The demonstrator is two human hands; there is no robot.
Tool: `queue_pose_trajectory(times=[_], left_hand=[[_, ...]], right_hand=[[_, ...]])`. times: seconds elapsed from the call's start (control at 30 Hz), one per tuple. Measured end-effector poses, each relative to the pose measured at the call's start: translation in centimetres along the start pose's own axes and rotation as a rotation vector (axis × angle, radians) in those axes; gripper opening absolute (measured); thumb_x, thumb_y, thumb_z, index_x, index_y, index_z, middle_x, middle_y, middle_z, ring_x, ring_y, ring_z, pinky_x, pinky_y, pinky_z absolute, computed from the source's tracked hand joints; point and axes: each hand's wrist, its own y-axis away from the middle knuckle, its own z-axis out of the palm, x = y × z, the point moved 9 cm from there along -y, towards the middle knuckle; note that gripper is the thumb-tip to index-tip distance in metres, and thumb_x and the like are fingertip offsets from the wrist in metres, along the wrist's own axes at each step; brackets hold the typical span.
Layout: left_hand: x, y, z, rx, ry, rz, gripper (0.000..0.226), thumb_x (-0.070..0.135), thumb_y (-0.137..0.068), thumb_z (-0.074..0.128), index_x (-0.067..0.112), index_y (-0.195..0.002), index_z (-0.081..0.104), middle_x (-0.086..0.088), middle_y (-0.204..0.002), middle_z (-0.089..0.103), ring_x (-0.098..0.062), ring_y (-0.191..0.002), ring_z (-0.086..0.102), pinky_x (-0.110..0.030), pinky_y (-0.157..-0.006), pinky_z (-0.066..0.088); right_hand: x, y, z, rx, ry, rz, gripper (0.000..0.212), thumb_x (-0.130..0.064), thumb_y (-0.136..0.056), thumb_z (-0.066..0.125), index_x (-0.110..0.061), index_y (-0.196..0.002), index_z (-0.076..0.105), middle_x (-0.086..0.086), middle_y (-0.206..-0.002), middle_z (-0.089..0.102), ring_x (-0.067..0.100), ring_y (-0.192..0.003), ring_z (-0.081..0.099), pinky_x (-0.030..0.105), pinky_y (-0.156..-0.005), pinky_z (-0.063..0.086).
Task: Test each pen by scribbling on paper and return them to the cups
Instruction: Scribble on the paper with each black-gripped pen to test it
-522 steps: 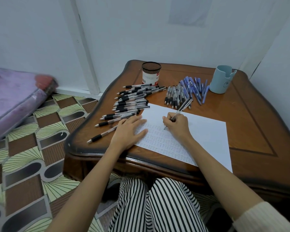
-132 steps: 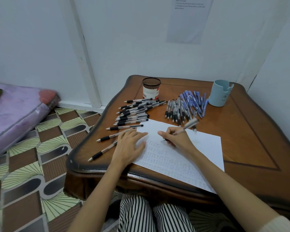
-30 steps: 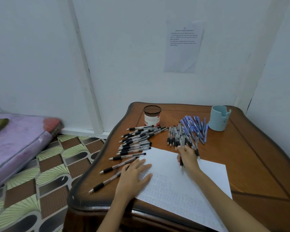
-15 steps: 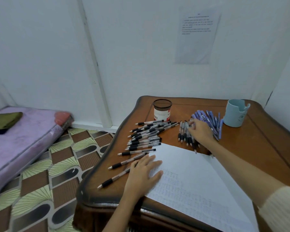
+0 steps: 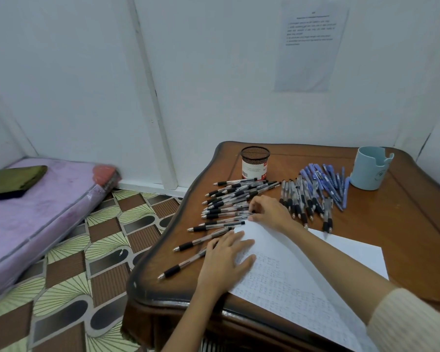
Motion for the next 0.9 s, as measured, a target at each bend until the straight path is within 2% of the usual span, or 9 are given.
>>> queue_pose_trajectory(times=[0.17, 0.27, 0.33, 0.4, 0.5, 0.67, 0.73, 0.8, 0.9], left_hand=[[0.0, 0.1, 0.1, -0.003, -0.006, -0.005, 0.042, 0.053, -0.094, 0.039, 0.044, -0.136, 0.042, 0.019, -0.151, 0.027, -0.001, -0.142, 0.012, -0.034, -0.115, 0.004], [0.0, 0.0, 0.0, -0.010, 0.000, -0.006, 0.042, 0.053, -0.094, 0.039, 0.044, -0.136, 0.041, 0.019, -0.151, 0.027, -0.002, -0.142, 0.012, -0.035, -0.115, 0.004], [0.0, 0.0, 0.0, -0.010, 0.006, -0.001, 0.042, 0.053, -0.094, 0.039, 0.044, -0.136, 0.041, 0.019, -0.151, 0.027, -0.002, -0.142, 0.012, -0.035, -0.115, 0.004], [0.1, 0.1, 0.0, -0.012, 0.010, 0.002, 0.042, 0.053, -0.094, 0.039, 0.044, -0.136, 0.041, 0.018, -0.152, 0.027, -0.002, -0.142, 0.012, -0.035, -0.115, 0.004], [0.1, 0.0, -0.1, -0.012, 0.000, 0.007, 0.042, 0.052, -0.095, 0.039, 0.043, -0.137, 0.041, 0.017, -0.152, 0.026, -0.003, -0.142, 0.012, -0.037, -0.116, 0.005], [0.1, 0.0, 0.0, -0.011, -0.022, 0.009, 0.043, 0.052, -0.095, 0.039, 0.043, -0.136, 0.042, 0.016, -0.152, 0.028, -0.005, -0.142, 0.014, -0.038, -0.115, 0.006], [0.1, 0.0, -0.1, -0.008, -0.027, 0.009, 0.042, 0.051, -0.095, 0.039, 0.042, -0.137, 0.043, 0.015, -0.152, 0.029, -0.006, -0.142, 0.015, -0.037, -0.116, 0.006], [0.2, 0.0, -0.2, 0.006, -0.038, 0.014, 0.042, 0.050, -0.096, 0.039, 0.041, -0.136, 0.043, 0.014, -0.151, 0.030, -0.006, -0.142, 0.017, -0.037, -0.116, 0.008], [0.4, 0.1, -0.3, 0.018, -0.055, 0.019, 0.042, 0.049, -0.096, 0.040, 0.040, -0.136, 0.043, 0.013, -0.151, 0.032, -0.006, -0.141, 0.020, -0.037, -0.116, 0.010]], right_hand=[[0.4, 0.2, 0.2, -0.084, -0.115, 0.045, 0.026, -0.018, -0.076, 0.077, -0.026, -0.079, 0.053, -0.007, -0.077, 0.057, 0.011, -0.072, 0.052, 0.028, -0.068, 0.043], [0.4, 0.4, 0.2, -0.094, -0.157, 0.024, 0.016, -0.018, -0.080, 0.073, -0.022, -0.079, 0.058, -0.008, -0.072, 0.056, 0.009, -0.066, 0.050, 0.022, -0.061, 0.040], [0.8, 0.9, -0.3, -0.054, -0.331, 0.059, 0.004, -0.018, -0.084, 0.068, -0.019, -0.083, 0.065, -0.008, -0.071, 0.058, 0.008, -0.062, 0.051, 0.018, -0.053, 0.041], [1.5, 1.7, -1.1, 0.022, -0.571, 0.134, 0.015, -0.017, -0.087, 0.065, -0.015, -0.101, 0.069, -0.005, -0.079, 0.064, 0.011, -0.070, 0.056, 0.016, -0.049, 0.046], [2.8, 3.6, -2.4, 0.174, -0.901, 0.249, 0.027, -0.015, -0.088, 0.064, -0.017, -0.115, 0.066, -0.006, -0.097, 0.064, 0.006, -0.085, 0.057, 0.015, -0.056, 0.050], [5.8, 8.3, -4.3, 0.354, -1.446, 0.449, 0.022, -0.023, -0.101, 0.039, -0.027, -0.090, 0.058, -0.006, -0.088, 0.062, 0.010, -0.084, 0.054, 0.029, -0.079, 0.040], [7.2, 10.4, -4.2, 0.411, -1.666, 0.556, 0.027, -0.027, -0.102, 0.034, -0.025, -0.084, 0.054, -0.004, -0.068, 0.054, 0.010, -0.068, 0.050, 0.029, -0.074, 0.041], [8.0, 12.4, -4.3, 0.447, -1.851, 0.597, 0.035, -0.033, -0.101, 0.032, -0.021, -0.074, 0.051, -0.004, -0.051, 0.043, 0.009, -0.048, 0.041, 0.021, -0.055, 0.042], [8.9, 14.5, -4.7, 0.496, -1.947, 0.600, 0.045, -0.039, -0.093, 0.033, -0.017, -0.056, 0.044, -0.005, -0.040, 0.033, 0.009, -0.027, 0.025, 0.011, -0.034, 0.017]])
